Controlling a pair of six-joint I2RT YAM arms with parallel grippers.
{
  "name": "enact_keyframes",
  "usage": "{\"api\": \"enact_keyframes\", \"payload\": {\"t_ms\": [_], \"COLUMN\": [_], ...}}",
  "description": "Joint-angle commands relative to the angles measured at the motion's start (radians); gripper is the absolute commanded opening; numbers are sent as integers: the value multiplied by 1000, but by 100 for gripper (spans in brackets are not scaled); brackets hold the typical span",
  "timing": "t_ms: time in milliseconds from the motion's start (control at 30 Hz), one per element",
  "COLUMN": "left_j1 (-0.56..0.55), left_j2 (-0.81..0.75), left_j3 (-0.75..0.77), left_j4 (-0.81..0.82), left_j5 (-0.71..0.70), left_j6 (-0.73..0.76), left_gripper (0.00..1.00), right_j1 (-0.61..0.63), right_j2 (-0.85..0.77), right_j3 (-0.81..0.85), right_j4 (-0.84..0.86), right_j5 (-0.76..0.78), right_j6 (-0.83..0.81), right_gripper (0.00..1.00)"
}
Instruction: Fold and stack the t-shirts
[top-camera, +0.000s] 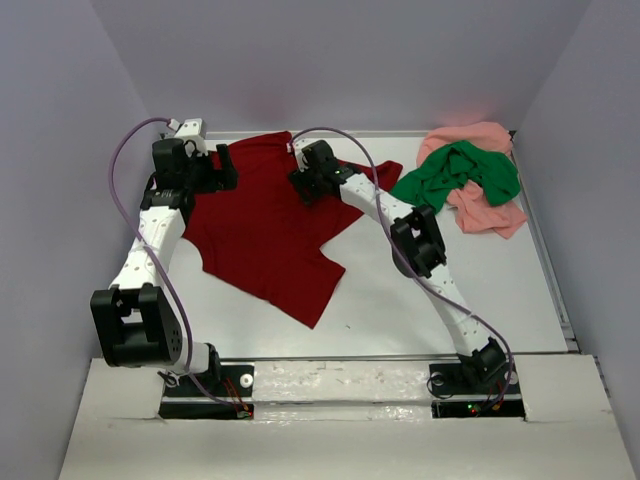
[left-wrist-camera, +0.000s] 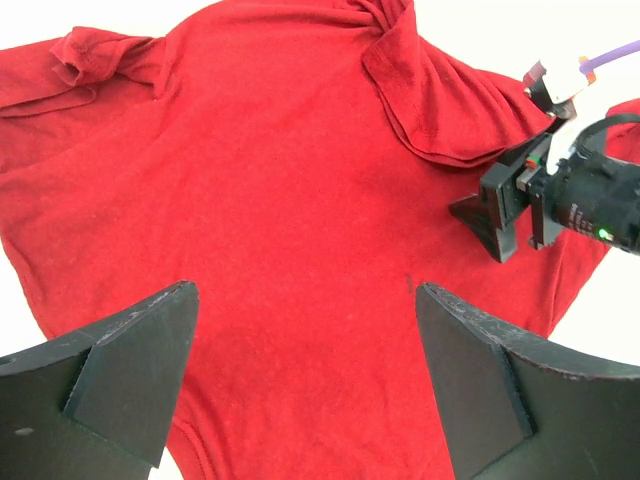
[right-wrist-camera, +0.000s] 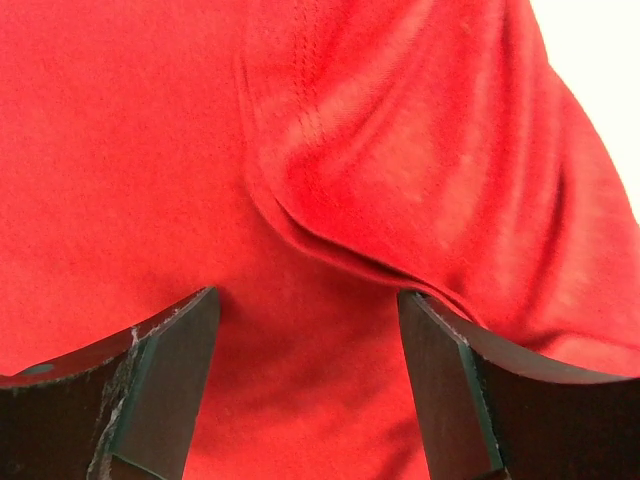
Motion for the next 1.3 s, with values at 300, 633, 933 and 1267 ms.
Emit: {"api": "enact_keyframes", "payload": {"t_ms": [300, 633, 933, 1267], "left_j1": [-5, -4, -4, -4], "left_j2": [-65, -76, -71, -100], "left_j3": [-37, -42, -42, -54], "left_j4": [66, 72, 75, 77], "left_j5": [0, -6, 3, 0], "left_j6": [3, 4, 4, 6], "left_gripper": [99, 99, 99, 98], "right_j1": [52, 52, 52, 43], "right_j2": [-215, -34, 9, 15], "right_j3": [-211, -27, 12, 6], "right_j4": [348, 265, 182, 182], "right_j5": [133, 84, 33, 31], "right_j6": [-250, -290, -240, -215], "right_gripper": [76, 75, 73, 34]}}
